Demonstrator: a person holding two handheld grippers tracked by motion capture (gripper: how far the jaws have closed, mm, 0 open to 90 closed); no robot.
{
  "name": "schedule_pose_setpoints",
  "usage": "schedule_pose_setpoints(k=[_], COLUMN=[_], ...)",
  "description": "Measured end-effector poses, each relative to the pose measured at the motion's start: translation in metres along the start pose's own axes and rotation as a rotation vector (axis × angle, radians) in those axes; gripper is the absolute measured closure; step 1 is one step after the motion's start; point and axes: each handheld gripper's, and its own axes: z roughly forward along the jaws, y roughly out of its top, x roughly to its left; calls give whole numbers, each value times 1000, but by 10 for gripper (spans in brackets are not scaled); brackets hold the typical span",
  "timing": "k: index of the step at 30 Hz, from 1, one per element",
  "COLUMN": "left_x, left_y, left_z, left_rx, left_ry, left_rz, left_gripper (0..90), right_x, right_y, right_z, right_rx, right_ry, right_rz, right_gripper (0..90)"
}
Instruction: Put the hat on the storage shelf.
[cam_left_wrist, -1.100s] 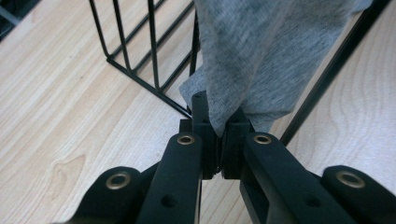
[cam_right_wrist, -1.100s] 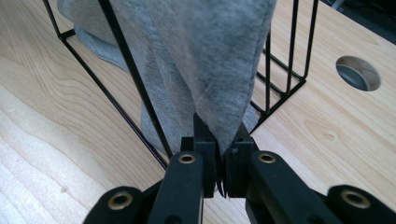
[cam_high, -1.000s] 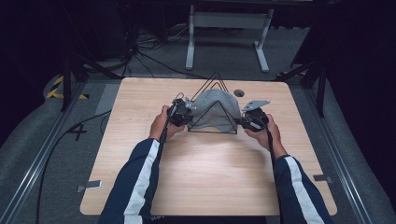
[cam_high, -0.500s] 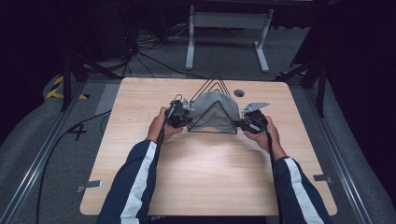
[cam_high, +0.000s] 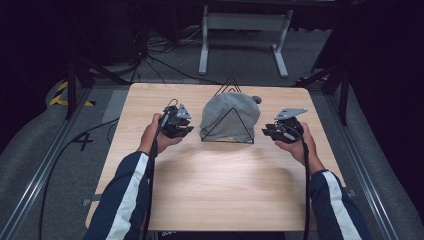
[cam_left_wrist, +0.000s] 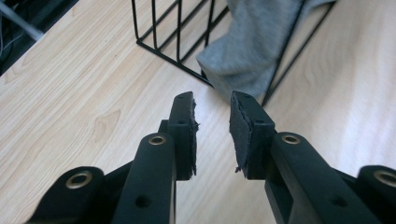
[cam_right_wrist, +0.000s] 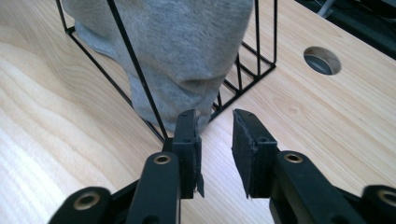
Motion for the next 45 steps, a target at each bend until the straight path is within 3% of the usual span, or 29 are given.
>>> schedule_pose_setpoints(k=[9,15,19,21,22,23,25,27,28,32,34,35,36,39,45], left_x=[-14,-25,-42,-52,-52,-61,-64,-71,-73,-78,-74,-72,-71,-68,-70], left_y=[-21,-44,-70,-87,-87,-100,-106,-120,-124,-144,-152,-156,-158,-161,-160], left_z=[-26,-41,-53,-57,-57,-58,-59,-59,-58,-54,-51,-51,-50,-50,-49], left_rx=[6,13,25,37,37,48,47,42,40,8,-34,-42,-48,-56,-60], left_ry=[22,21,6,-6,-6,-2,-9,-30,-37,-76,-102,-119,-134,-134,-127], left_rz=[37,21,25,26,26,28,26,9,-3,-40,-120,-150,-160,-164,-183], left_gripper=[560,430,364,355,343,328,310,303,284,274,258,240,223,190,172], right_x=[3,12,21,24,24,29,30,30,33,36,38,38,39,41,41], right_y=[-12,-28,-54,-75,-75,-101,-110,-128,-141,-153,-155,-157,-157,-157,-156], right_z=[-17,-33,-45,-49,-49,-52,-54,-56,-57,-60,-63,-63,-62,-61,-60], right_rx=[15,23,5,-13,-13,-6,-8,-23,-19,-34,-45,-47,-34,-19,-4], right_ry=[6,16,20,34,34,32,38,67,49,58,52,73,91,49,28], right_rz=[-16,-28,-23,7,7,11,26,82,93,121,121,127,123,114,128], right_gripper=[654,581,492,445,445,407,397,362,332,290,278,269,257,246,201])
